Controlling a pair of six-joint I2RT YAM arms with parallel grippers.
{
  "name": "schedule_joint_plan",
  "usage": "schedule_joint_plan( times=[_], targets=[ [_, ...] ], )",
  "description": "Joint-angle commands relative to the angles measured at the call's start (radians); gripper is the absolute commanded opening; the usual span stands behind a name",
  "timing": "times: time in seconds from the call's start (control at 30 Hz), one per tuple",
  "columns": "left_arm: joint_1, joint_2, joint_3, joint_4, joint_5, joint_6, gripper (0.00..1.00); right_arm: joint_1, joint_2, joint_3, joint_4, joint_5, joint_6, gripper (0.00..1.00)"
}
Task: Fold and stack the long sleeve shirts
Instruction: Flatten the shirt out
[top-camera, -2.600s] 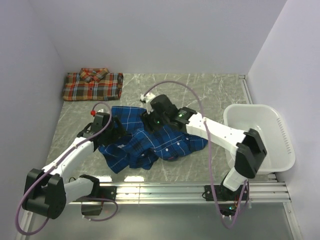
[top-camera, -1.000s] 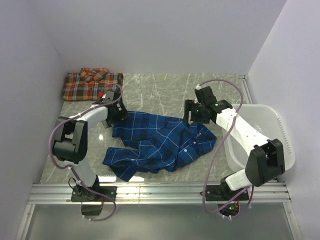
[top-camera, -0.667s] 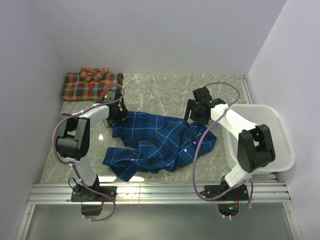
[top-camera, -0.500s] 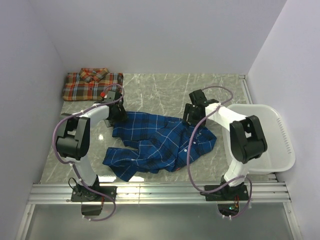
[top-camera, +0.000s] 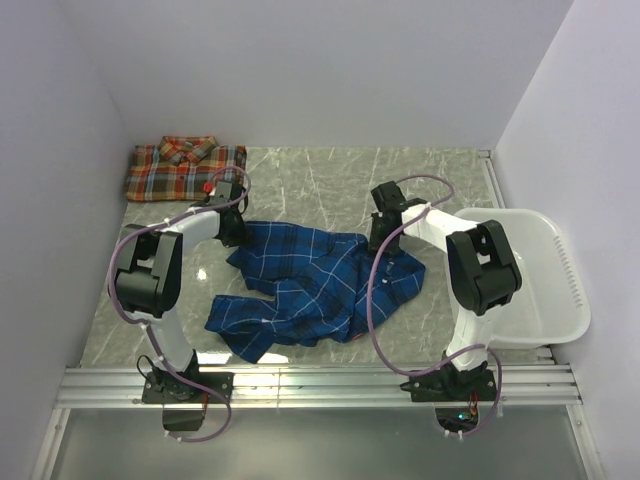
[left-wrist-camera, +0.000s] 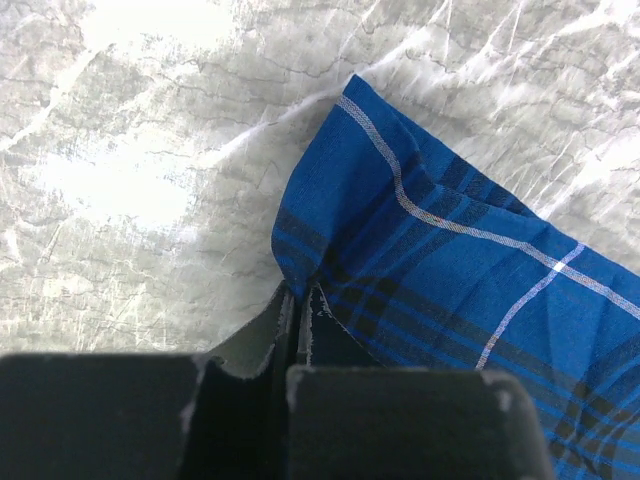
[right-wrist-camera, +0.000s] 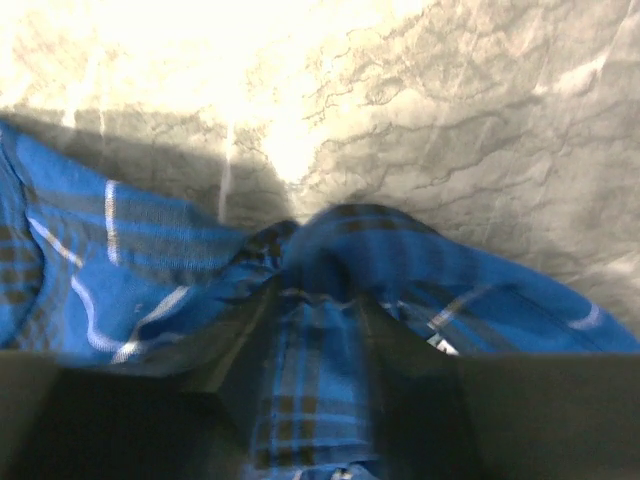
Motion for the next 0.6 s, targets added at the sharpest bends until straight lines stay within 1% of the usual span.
schedule_joint_plan(
  times=[0.0,0.03,0.07,0.1,0.17,0.37,0.4,0.47,0.5,0.57],
  targets=[
    [-0.009,0.038,-0.009,-0.040,0.023,0.002,0.01,0.009,0.027,0.006,0.029,-0.016,-0.008,0.28],
    [-0.008,0.031,0.011,-0.043,0.015,0.007,0.01,0.009,0.022,0.012,0.031,-0.019,-0.008,0.18],
    [-0.006,0.023,0.024,-0.048,-0.002,0.010,0.01,0.011,0.020,0.018,0.028,-0.022,-0.008,0.05],
    [-0.005,0.005,0.062,-0.066,-0.010,0.021,0.01,0.011,0.017,0.032,0.026,-0.020,-0.008,0.00],
    [0.004,-0.009,0.109,-0.091,-0.025,0.030,0.01,0.008,0.004,0.049,0.025,-0.016,-0.007,0.00],
    [0.070,-0.083,0.352,-0.157,-0.048,0.061,0.01,0.009,-0.098,0.171,0.011,0.010,-0.004,0.00],
    [0.081,-0.095,0.426,-0.163,-0.038,0.068,0.00,0.008,-0.108,0.211,0.015,0.010,-0.007,0.00],
    [0.110,-0.098,0.509,-0.178,-0.022,0.078,0.01,0.008,-0.131,0.246,0.020,0.038,-0.001,0.00],
    [0.118,-0.094,0.600,-0.186,-0.014,0.082,0.01,0.008,-0.142,0.272,0.037,0.046,-0.001,0.00],
    [0.126,-0.082,0.700,-0.220,-0.005,0.108,0.01,0.006,-0.165,0.293,0.055,0.069,-0.002,0.00]
  ],
)
